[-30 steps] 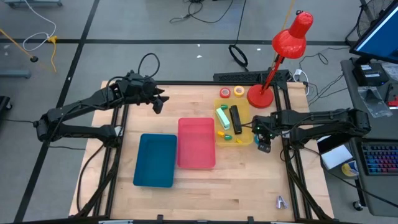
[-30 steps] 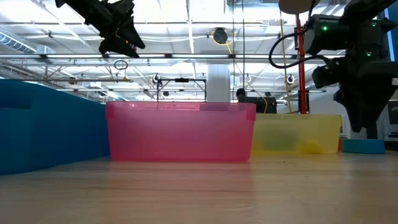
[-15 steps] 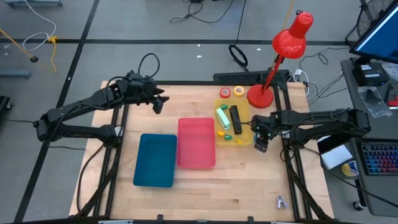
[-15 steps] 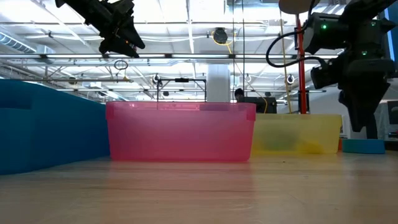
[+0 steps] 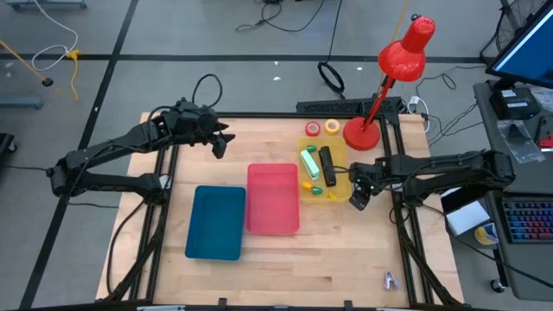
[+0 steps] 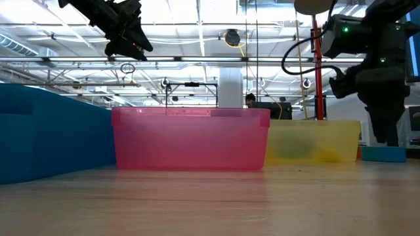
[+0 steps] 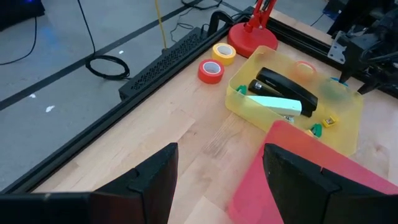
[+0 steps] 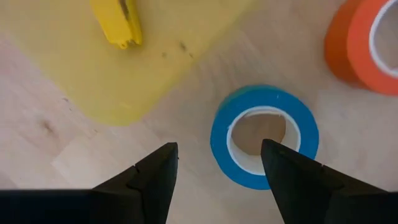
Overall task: Pick and place Stapler, Stapler remover, tape
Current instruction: Put the blue tape into the blue bin
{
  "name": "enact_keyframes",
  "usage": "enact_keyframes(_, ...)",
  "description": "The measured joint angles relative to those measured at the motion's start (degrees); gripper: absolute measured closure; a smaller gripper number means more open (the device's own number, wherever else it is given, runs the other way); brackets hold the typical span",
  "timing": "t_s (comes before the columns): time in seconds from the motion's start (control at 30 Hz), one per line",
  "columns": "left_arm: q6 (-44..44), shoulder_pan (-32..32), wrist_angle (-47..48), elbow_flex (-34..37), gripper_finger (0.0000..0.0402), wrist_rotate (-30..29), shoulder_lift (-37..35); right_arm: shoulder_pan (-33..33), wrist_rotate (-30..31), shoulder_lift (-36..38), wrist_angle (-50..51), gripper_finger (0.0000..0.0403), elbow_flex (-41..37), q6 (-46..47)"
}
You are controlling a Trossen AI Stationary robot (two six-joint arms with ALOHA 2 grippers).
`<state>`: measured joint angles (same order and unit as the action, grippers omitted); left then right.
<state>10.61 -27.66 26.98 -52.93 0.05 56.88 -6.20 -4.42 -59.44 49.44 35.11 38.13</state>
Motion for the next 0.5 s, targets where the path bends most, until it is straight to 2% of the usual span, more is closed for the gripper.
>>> enact_keyframes(0.5, -0.44, 0.00, 0.31, 0.00, 0.0167, 0.00, 0.00, -0.09, 0.26, 0.12, -9.13, 0.0177, -8.72, 10.20)
